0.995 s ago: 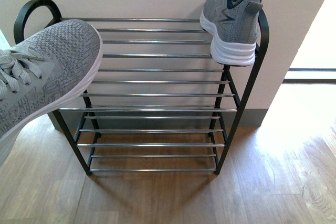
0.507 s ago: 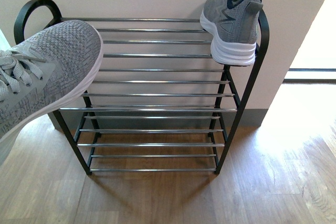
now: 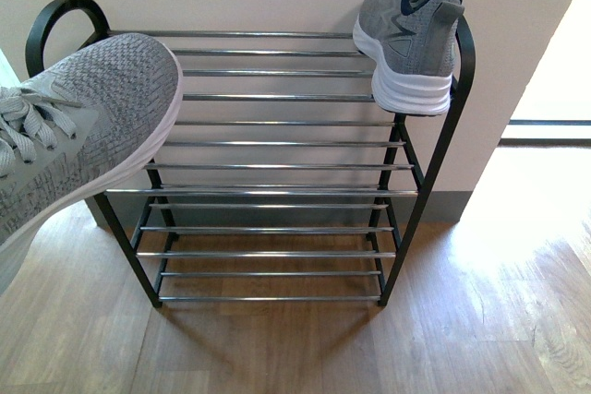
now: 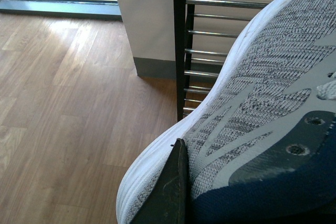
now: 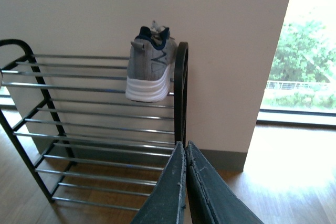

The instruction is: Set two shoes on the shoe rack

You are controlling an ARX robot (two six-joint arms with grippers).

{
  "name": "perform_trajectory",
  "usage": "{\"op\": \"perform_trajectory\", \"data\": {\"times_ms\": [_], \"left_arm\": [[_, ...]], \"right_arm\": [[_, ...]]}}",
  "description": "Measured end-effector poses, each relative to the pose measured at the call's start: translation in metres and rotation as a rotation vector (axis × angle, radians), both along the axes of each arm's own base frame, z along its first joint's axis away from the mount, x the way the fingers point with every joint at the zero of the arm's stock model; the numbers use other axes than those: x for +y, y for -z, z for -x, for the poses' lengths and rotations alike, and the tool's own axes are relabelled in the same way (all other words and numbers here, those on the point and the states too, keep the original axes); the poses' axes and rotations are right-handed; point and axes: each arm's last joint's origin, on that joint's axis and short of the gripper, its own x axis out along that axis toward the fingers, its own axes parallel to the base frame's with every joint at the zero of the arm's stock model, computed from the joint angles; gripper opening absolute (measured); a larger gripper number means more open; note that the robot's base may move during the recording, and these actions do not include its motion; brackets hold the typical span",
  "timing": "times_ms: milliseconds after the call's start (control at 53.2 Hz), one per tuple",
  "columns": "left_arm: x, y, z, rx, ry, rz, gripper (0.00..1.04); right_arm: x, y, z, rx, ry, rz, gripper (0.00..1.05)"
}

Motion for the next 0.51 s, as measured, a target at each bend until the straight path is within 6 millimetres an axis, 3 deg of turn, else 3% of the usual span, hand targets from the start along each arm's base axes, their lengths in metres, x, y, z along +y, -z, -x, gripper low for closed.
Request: {"op": "perform_trajectory", "data": {"times_ms": [394, 507], "left_arm": [[0.0000, 0.0000, 0.0000, 0.000, 0.001, 0.001, 0.02], [0.0000, 0.0000, 0.0000, 0.000, 0.001, 0.000, 0.02]], "right_arm": [[0.0000, -0.0002, 0.0006, -0.004, 0.000, 0.000, 0.01], [0.0000, -0.0002, 0.0006, -0.004, 0.000, 0.001, 0.22]]}}
